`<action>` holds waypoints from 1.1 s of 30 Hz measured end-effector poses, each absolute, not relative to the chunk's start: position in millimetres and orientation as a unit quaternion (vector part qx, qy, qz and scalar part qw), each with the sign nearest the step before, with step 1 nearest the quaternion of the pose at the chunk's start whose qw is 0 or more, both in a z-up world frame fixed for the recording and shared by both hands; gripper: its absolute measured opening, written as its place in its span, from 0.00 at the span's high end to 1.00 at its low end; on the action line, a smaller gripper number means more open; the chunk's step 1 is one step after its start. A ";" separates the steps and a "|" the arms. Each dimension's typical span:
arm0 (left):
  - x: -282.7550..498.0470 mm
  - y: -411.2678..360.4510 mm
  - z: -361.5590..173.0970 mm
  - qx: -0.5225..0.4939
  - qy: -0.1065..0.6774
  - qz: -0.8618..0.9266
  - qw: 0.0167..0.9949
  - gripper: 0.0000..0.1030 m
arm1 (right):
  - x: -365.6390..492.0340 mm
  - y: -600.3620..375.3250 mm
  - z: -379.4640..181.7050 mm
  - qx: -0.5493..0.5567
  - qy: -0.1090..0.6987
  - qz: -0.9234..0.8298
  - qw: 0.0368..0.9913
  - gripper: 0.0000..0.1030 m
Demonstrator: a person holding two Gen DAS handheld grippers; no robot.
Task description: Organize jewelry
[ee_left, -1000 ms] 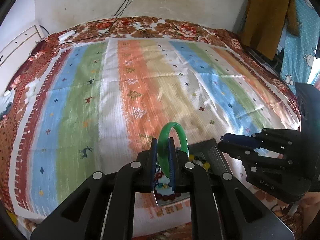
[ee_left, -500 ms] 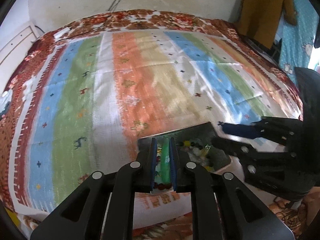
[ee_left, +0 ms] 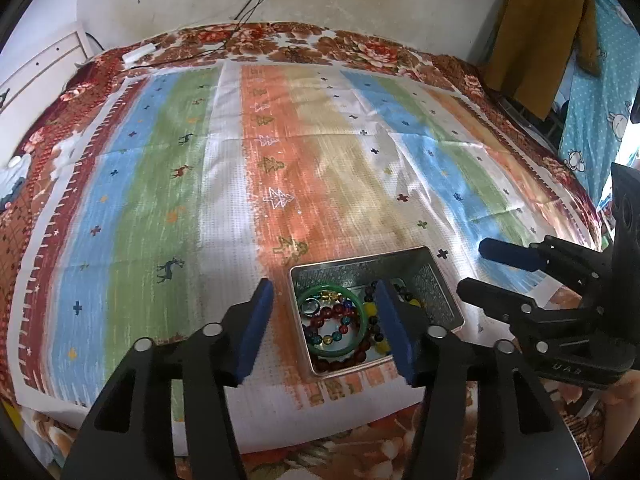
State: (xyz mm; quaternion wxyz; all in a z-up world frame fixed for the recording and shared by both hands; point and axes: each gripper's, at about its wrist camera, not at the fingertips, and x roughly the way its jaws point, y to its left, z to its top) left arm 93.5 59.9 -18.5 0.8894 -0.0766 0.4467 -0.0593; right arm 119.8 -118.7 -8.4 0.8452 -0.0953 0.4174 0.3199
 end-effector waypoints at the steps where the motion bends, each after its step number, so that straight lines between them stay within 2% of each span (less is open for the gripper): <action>1: 92.7 59.4 -18.5 -0.076 0.446 -0.061 0.889 0.43 | 119.2 -120.8 -8.2 -0.093 0.417 0.320 0.845 0.47; 3: 90.5 57.9 -18.1 -0.077 0.445 -0.068 0.890 0.38 | 117.8 -125.0 -7.6 -0.087 0.416 0.322 0.846 0.42; 5: 87.9 55.6 -18.3 -0.082 0.445 -0.083 0.888 0.27 | 115.7 -129.8 -6.9 -0.081 0.414 0.324 0.847 0.37; 16: 68.6 48.5 -17.2 -0.079 0.428 -0.098 0.895 0.05 | 99.9 -149.4 -3.0 -0.066 0.402 0.339 0.848 0.14; 18: 62.2 45.2 -16.7 -0.076 0.421 -0.103 0.898 0.06 | 95.9 -152.4 -1.3 -0.064 0.397 0.342 0.849 0.09; 22: 47.4 35.8 -17.5 -0.061 0.411 -0.107 0.903 0.05 | 90.7 -158.6 2.6 -0.059 0.385 0.343 0.855 0.07; 33: 11.1 24.6 -5.2 -0.029 0.338 -0.067 0.938 0.05 | 62.1 -179.0 10.5 -0.050 0.346 0.338 0.874 0.06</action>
